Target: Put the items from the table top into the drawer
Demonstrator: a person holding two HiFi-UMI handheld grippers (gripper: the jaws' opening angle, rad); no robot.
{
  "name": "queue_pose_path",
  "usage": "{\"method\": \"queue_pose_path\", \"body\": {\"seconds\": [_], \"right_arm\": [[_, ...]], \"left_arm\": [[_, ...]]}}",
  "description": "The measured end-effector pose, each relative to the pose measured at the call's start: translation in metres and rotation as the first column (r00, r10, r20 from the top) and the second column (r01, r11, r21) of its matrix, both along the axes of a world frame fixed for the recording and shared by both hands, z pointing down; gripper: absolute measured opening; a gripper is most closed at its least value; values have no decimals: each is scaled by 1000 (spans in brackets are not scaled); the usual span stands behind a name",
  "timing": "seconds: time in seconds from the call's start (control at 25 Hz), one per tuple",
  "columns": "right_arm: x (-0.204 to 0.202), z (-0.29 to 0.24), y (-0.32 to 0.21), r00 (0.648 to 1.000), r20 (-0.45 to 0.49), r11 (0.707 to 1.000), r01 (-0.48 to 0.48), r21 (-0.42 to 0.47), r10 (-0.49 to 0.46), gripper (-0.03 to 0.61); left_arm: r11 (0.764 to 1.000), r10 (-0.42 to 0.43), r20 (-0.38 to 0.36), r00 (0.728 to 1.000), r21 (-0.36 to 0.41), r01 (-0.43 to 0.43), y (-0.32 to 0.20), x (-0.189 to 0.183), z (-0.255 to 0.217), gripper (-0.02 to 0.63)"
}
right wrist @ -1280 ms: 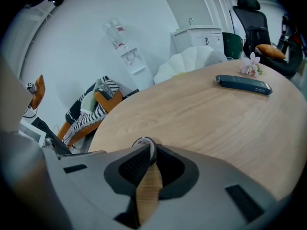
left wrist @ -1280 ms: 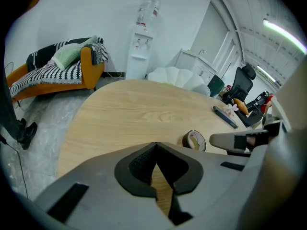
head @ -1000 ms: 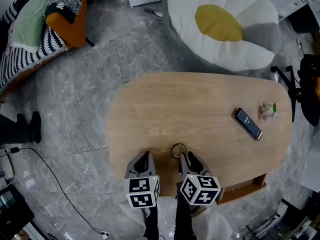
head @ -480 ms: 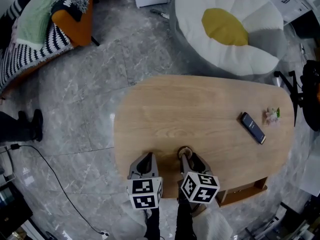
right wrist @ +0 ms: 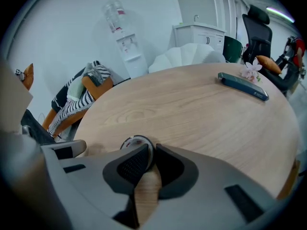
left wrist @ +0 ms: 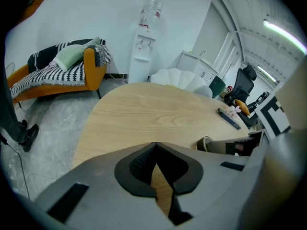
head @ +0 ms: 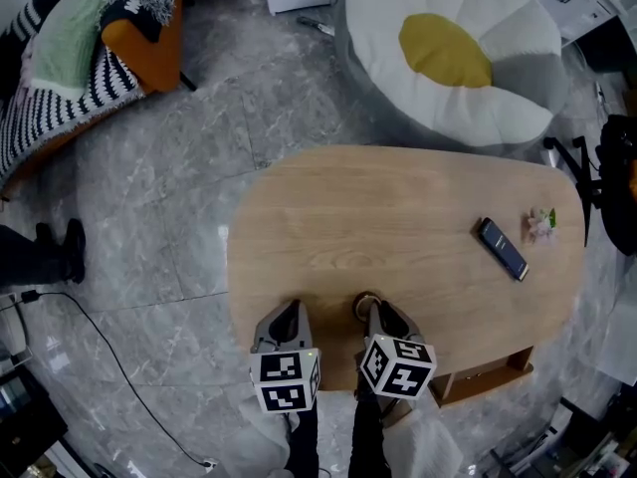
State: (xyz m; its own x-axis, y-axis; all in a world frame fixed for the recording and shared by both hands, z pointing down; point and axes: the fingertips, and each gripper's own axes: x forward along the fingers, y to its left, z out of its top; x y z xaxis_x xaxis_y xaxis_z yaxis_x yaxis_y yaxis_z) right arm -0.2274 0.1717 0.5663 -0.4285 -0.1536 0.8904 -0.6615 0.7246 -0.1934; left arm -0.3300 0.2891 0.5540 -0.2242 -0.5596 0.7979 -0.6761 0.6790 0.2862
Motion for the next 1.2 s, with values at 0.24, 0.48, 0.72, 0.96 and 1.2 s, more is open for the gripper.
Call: {"method": "queue_pose_path", "body": {"seconds": [0.24,0.48,0.72,0.96,1.2], "right_arm": [[9,-10,-1,999,33,999,-39,-5,39,103],[32,-22,-20,994,55,995,-98,-1,98,101],[78,-38,-43,978,65,980,-200,14,198,103],[138,-53,-70,949,79,951,-309,18,307,101],[213,-62,-95,905,80,907,-421,21,418,103]], "left_arm": [[999,32,13,999,5,-32,-8,4,-7,-6],[996,83,20,996,9,-84,-30,24,-13,-5],[982,186,22,982,32,-187,-66,61,-25,-6],[957,288,25,957,38,-288,-105,115,-36,-5],[917,395,26,918,46,-396,-143,183,-44,-6]]}}
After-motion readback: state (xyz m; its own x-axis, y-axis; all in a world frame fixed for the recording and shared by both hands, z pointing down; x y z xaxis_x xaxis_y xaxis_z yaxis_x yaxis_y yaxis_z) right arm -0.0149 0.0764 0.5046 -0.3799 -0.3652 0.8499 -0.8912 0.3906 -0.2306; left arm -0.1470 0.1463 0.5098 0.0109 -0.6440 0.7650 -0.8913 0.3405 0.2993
